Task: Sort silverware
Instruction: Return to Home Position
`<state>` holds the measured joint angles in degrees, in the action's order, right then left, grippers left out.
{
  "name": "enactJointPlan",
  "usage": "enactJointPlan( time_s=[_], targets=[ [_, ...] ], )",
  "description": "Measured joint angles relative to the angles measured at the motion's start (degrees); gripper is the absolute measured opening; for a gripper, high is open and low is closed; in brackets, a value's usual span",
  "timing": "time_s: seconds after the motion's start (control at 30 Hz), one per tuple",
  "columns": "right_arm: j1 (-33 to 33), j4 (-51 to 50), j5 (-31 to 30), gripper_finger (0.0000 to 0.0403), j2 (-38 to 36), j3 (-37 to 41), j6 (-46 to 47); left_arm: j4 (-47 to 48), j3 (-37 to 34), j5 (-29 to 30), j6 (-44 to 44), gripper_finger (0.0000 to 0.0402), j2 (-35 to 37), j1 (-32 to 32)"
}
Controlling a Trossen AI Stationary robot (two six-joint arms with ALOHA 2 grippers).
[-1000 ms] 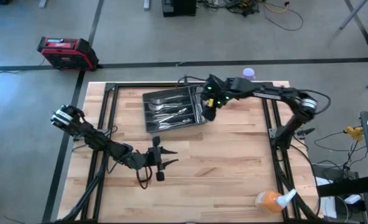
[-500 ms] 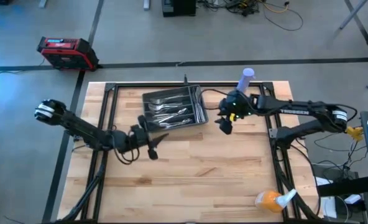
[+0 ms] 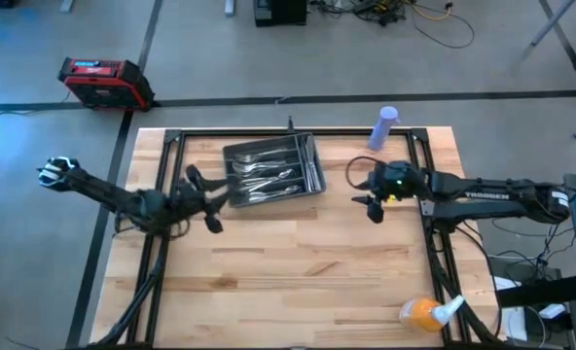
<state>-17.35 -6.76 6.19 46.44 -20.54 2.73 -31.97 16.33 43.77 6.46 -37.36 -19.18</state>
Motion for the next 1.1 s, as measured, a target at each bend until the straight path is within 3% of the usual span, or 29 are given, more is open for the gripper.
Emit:
enactJointPlan(
  time_s=[0.13,0.33,0.43,0.67,0.83,1.1],
  targets=[
    [-0.01,12.75,1.09,0.0169,-5.45,7.58,4.02,0.08,-5.92,-2.05,-1.91,0.0125,8.89,-0.04],
    [-0.01,28.12,8.38,0.0171,-11.25,16.64,3.58,0.12,-15.45,-1.76,-2.98,0.0133,22.21,-0.04],
    [-0.01,33.91,13.18,0.0168,-13.62,19.96,4.11,6.98,-15.69,-1.12,-5.37,0.0131,27.19,-0.14],
    [-0.01,32.55,16.81,0.0163,-18.82,20.05,4.25,17.48,-15.15,-0.44,-4.16,0.0120,36.89,-0.22],
    [-0.16,28.92,16.78,0.0167,-25.50,20.00,3.77,27.20,-11.25,2.10,-7.58,0.0119,37.31,-1.16],
    [-2.18,16.97,16.13,0.0161,-45.14,19.96,2.30,29.14,-8.72,2.23,-7.17,0.0120,37.35,-5.11]
  ],
)
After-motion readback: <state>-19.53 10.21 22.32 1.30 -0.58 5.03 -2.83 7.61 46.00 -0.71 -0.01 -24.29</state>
